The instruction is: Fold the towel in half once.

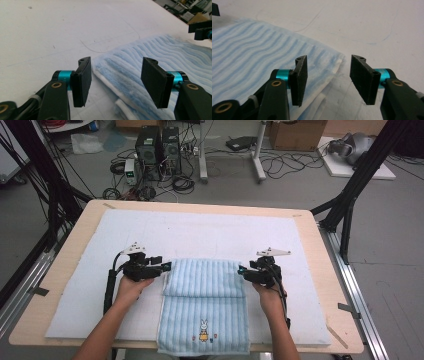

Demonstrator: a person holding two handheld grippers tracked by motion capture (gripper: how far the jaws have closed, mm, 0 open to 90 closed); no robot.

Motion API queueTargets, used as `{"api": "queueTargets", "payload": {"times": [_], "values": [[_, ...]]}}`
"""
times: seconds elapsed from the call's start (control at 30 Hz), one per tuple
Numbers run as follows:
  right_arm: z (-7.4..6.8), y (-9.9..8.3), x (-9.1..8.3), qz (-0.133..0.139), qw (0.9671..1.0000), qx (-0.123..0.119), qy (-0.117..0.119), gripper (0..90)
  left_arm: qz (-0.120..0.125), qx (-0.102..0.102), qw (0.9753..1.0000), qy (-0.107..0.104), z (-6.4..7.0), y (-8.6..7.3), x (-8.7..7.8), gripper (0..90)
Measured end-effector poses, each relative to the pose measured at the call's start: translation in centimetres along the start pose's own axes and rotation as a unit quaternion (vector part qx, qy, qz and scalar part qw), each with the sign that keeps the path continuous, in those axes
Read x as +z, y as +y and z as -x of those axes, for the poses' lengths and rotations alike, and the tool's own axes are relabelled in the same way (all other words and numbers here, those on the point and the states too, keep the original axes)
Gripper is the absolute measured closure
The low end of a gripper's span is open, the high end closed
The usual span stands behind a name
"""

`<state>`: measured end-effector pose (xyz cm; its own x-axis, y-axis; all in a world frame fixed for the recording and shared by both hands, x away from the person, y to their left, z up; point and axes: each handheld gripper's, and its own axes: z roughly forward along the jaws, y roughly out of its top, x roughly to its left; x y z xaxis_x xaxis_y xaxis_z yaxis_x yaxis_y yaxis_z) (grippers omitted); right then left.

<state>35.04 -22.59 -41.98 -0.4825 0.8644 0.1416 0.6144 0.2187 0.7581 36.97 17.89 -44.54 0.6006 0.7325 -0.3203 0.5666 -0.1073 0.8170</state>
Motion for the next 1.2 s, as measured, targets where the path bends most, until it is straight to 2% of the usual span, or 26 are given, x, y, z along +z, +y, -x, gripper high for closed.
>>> {"api": "queueTargets", "payload": {"times": [0.13,0.23,0.3,0.33,0.37,0.4,0.47,0.5,0.53,0.57,0.6,0.67,0.77,0.8,0.9,0.97,1.1,1.17,1.2], "values": [[0.3,0.6,1.7,-0.031,0.9995,0.001,-0.009,53.5,-0.026,-0.006,0.9996,0.004,0.1,0.4,1.6,43.9],[0.2,0.8,2.8,-0.045,0.9989,-0.005,-0.012,55.0,-0.042,0.007,0.9989,0.018,0.6,0.5,2.4,47.4],[0.3,0.7,3.6,-0.059,0.9980,-0.004,-0.021,56.2,-0.060,0.031,0.9972,0.031,1.0,0.6,2.7,51.9],[0.3,0.6,3.8,-0.061,0.9978,-0.005,-0.024,58.9,-0.064,0.057,0.9951,0.048,1.5,0.6,2.9,54.3],[0.3,0.6,3.8,-0.060,0.9977,-0.006,-0.030,61.2,-0.071,0.084,0.9918,0.064,1.8,0.6,2.9,59.3],[0.2,0.6,3.8,-0.062,0.9974,-0.013,-0.035,64.7,-0.071,0.103,0.9891,0.078,2.0,0.5,3.0,64.7],[0.2,0.6,3.7,-0.064,0.9970,-0.020,-0.038,71.5,-0.068,0.106,0.9886,0.082,2.0,0.5,3.0,70.6],[0.2,0.6,3.7,-0.064,0.9970,-0.023,-0.036,74.6,-0.067,0.103,0.9900,0.068,1.9,0.5,3.0,75.3],[0.1,0.6,3.7,-0.064,0.9970,-0.025,-0.033,79.6,-0.068,0.103,0.9903,0.064,1.9,0.5,3.0,86.5],[0.0,0.7,3.8,-0.066,0.9970,-0.029,-0.027,85.1,-0.069,0.109,0.9894,0.067,2.0,0.5,3.0,86.5],[-0.1,0.7,3.8,-0.068,0.9967,-0.036,-0.026,86.6,-0.069,0.111,0.9893,0.066,2.1,0.5,3.0,86.9],[-0.6,0.7,3.8,-0.069,0.9956,-0.054,-0.035,87.4,-0.064,0.085,0.9931,0.050,1.8,0.5,2.9,87.6],[-0.4,0.8,3.2,-0.056,0.9975,-0.041,-0.016,87.5,-0.042,0.063,0.9967,0.032,1.6,0.9,2.0,87.7],[-0.4,0.8,2.7,-0.048,0.9982,-0.036,-0.009,87.4,-0.029,0.064,0.9972,0.025,1.6,1.2,1.4,87.7],[-0.7,1.1,1.0,-0.013,0.9990,-0.042,0.007,87.4,-0.006,0.063,0.9978,0.018,1.8,1.7,-0.1,87.7],[-0.8,1.2,0.0,0.003,0.9990,-0.040,0.017,87.5,0.005,0.062,0.9981,0.005,1.9,1.9,-1.1,87.6],[-1.3,1.0,-1.8,0.022,0.9980,-0.051,0.030,87.4,0.010,0.067,0.9972,-0.030,2.5,1.6,-2.7,87.6],[-1.6,0.8,-2.8,0.034,0.9971,-0.055,0.040,87.4,0.009,0.055,0.9973,-0.047,2.6,1.4,-3.2,87.6],[-1.8,0.7,-3.2,0.038,0.9967,-0.056,0.044,87.4,0.015,0.043,0.9970,-0.063,2.6,1.2,-3.6,87.6]]}}
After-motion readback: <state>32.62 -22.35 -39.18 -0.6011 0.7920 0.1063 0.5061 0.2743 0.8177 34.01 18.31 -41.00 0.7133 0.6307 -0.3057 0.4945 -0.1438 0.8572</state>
